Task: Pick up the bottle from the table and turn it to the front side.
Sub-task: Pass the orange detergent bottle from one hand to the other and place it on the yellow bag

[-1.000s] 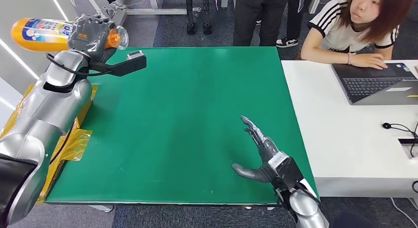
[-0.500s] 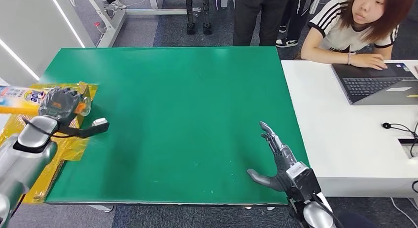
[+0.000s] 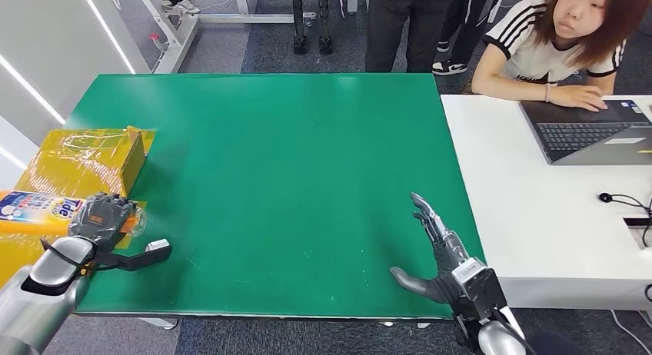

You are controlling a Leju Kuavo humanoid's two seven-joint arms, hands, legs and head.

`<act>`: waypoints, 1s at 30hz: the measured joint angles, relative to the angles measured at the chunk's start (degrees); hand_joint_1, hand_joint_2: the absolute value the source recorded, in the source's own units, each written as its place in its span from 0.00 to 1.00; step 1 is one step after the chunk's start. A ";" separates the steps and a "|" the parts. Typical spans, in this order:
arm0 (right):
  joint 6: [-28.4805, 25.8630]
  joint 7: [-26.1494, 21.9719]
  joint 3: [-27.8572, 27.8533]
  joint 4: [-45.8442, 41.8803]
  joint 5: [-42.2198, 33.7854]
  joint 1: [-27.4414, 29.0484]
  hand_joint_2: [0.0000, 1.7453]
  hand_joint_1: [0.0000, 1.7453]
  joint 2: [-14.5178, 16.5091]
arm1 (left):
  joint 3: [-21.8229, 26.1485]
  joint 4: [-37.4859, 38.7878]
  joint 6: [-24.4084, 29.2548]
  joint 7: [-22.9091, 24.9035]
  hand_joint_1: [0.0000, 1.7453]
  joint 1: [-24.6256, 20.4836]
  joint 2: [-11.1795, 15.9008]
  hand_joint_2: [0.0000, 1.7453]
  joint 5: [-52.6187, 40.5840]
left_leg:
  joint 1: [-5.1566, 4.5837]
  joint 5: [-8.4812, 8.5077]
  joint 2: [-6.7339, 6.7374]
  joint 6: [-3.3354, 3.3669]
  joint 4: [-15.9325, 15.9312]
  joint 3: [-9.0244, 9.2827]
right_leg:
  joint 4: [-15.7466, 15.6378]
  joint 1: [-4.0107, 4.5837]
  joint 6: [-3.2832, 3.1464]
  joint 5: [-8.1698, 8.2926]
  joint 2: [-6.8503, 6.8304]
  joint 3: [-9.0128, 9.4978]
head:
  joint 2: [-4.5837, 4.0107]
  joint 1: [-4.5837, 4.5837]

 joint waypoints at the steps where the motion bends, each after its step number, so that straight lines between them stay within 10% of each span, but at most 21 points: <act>1: 0.08 0.17 0.00 -0.11 0.07 -0.10 1.00 0.00 0.05 | 0.03 0.01 0.04 -0.12 1.00 0.06 -0.44 1.00 0.03 | 0.00 0.00 0.01 0.00 0.00 0.00 | 0.00 0.00 -0.01 0.01 0.01 0.00 | 0.00 0.00; 30: -0.44 1.54 0.05 -2.44 0.63 0.87 1.00 0.00 0.36 | 1.46 20.52 0.02 -2.64 1.00 -11.67 -10.17 1.00 11.77 | 0.01 0.00 0.00 0.00 0.01 0.00 | 0.02 0.01 -0.05 0.03 0.01 -0.03 | 0.00 -0.01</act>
